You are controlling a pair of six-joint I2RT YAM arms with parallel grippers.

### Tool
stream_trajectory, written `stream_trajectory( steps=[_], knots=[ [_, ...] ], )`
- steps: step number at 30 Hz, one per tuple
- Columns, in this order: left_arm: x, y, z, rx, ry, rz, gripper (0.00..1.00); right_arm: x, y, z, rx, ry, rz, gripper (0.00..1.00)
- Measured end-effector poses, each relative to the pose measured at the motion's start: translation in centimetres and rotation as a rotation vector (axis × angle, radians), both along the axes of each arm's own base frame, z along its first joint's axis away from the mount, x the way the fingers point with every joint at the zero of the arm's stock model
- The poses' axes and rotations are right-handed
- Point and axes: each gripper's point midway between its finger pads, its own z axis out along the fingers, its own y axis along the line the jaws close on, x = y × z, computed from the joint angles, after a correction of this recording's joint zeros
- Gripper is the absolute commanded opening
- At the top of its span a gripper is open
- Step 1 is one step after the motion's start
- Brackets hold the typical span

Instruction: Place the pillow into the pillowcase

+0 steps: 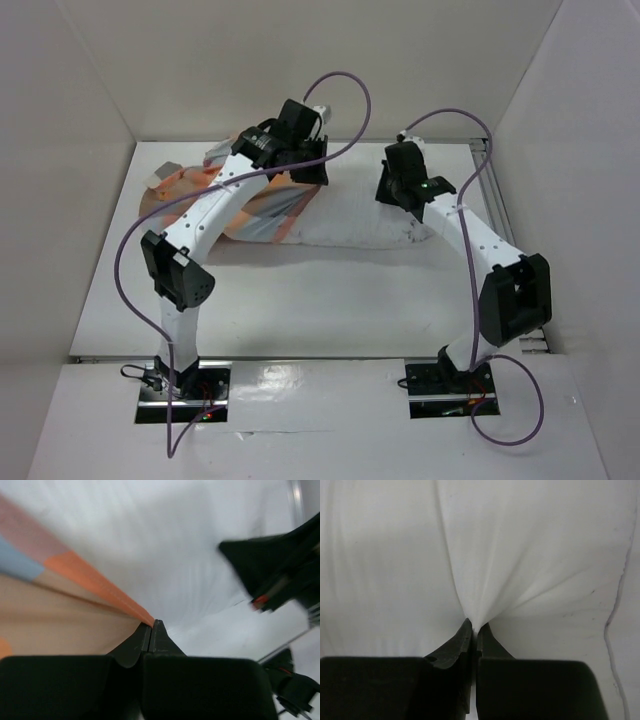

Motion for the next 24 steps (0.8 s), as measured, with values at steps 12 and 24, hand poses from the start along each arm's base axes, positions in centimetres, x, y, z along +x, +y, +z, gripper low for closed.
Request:
stream_trajectory(
  steps=[12,24],
  knots=[
    [-0.9,-1.4,0.3,-0.115,0.069,-0.068,0.0,-2.6,2.0,1.6,0.006,-0.026,0.014,0.0],
    [2.2,2.4,3.2,-0.004,-0.074,0.014,0.0,-6.3,2.2,3.7,0.092,-0.146,-0.055,0.0]
  ],
)
